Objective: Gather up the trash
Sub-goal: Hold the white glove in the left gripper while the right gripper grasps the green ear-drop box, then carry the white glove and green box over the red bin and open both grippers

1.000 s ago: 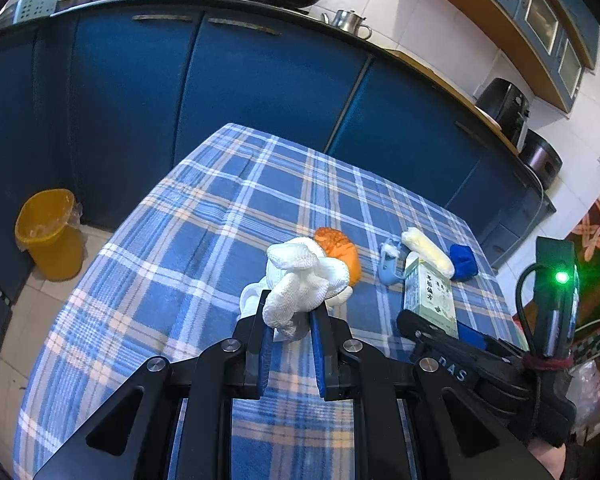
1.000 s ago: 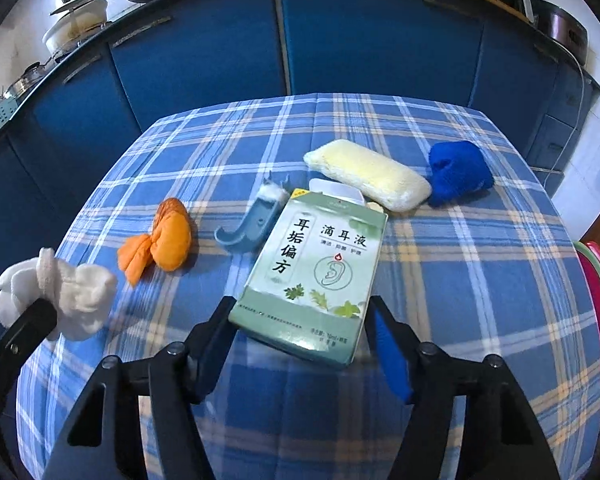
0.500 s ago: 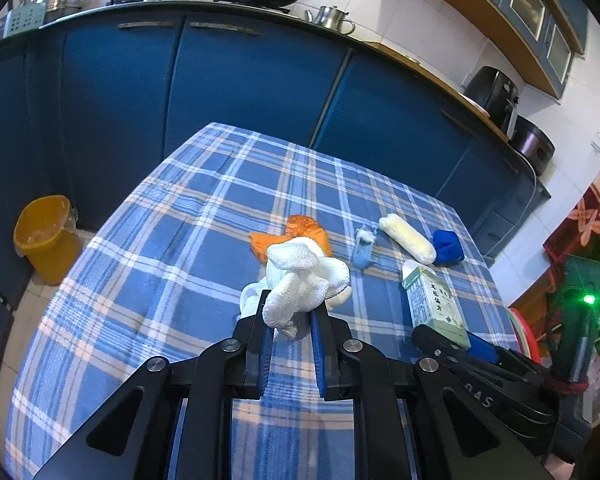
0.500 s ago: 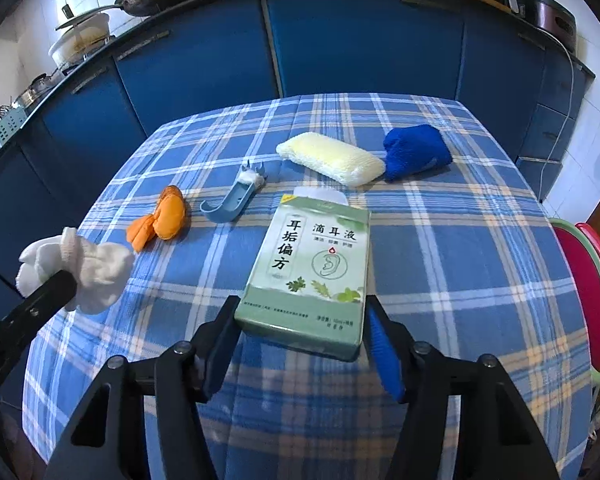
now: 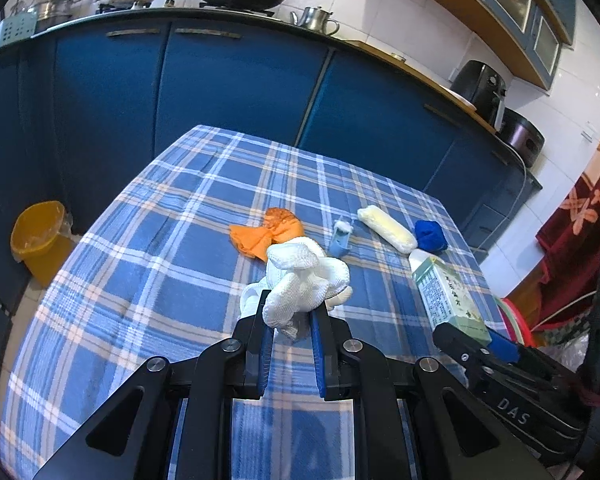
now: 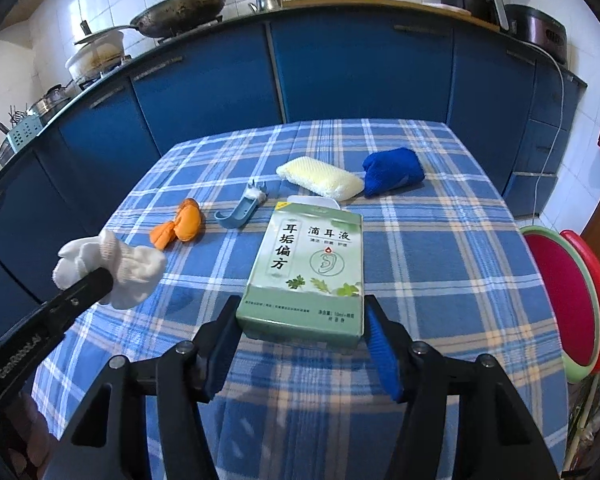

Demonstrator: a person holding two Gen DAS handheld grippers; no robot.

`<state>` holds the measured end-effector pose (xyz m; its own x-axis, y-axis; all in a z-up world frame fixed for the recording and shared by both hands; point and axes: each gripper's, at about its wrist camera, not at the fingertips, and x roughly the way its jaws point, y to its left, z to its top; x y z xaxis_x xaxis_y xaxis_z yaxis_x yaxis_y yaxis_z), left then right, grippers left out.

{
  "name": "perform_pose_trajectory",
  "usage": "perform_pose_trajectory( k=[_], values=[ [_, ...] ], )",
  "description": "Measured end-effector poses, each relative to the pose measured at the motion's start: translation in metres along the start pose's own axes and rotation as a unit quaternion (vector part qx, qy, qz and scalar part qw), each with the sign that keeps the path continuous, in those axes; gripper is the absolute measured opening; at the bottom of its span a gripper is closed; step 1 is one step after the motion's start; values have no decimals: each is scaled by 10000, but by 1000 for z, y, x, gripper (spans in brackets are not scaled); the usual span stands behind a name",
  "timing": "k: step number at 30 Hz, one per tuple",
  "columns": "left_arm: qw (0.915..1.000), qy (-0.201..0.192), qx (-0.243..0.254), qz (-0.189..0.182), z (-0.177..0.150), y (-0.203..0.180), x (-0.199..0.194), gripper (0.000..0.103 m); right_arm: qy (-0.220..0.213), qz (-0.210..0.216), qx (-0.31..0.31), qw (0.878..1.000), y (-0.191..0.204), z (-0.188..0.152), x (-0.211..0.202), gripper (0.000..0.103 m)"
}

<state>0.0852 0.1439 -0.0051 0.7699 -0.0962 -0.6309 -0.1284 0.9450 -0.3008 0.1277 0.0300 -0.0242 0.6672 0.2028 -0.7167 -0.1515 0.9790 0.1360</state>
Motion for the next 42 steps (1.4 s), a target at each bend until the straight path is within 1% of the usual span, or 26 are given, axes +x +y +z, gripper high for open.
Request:
perform_pose_trajectory(
  k=[8,19,27,31,42],
  values=[
    [9998,-71,166,-92,-4,-14,-12,17,-304,58,29,9995,-6,-4,-30,62],
    [9984,-110,487,-267,-6,-42,-21,17,-630,-28,124,9979,-22,-10,-60,62],
    [9959,-97,729,-526,-1,-72,-20,17,-860,-178,251,9958,-44,-9,-77,62],
    [9939,-26,841,-711,1,-90,-16,17,-935,-267,362,9946,-58,-8,-85,62],
    [9841,161,1310,-1191,7,-150,1,17,-1112,-612,740,9891,-106,-5,-102,62]
  ],
)
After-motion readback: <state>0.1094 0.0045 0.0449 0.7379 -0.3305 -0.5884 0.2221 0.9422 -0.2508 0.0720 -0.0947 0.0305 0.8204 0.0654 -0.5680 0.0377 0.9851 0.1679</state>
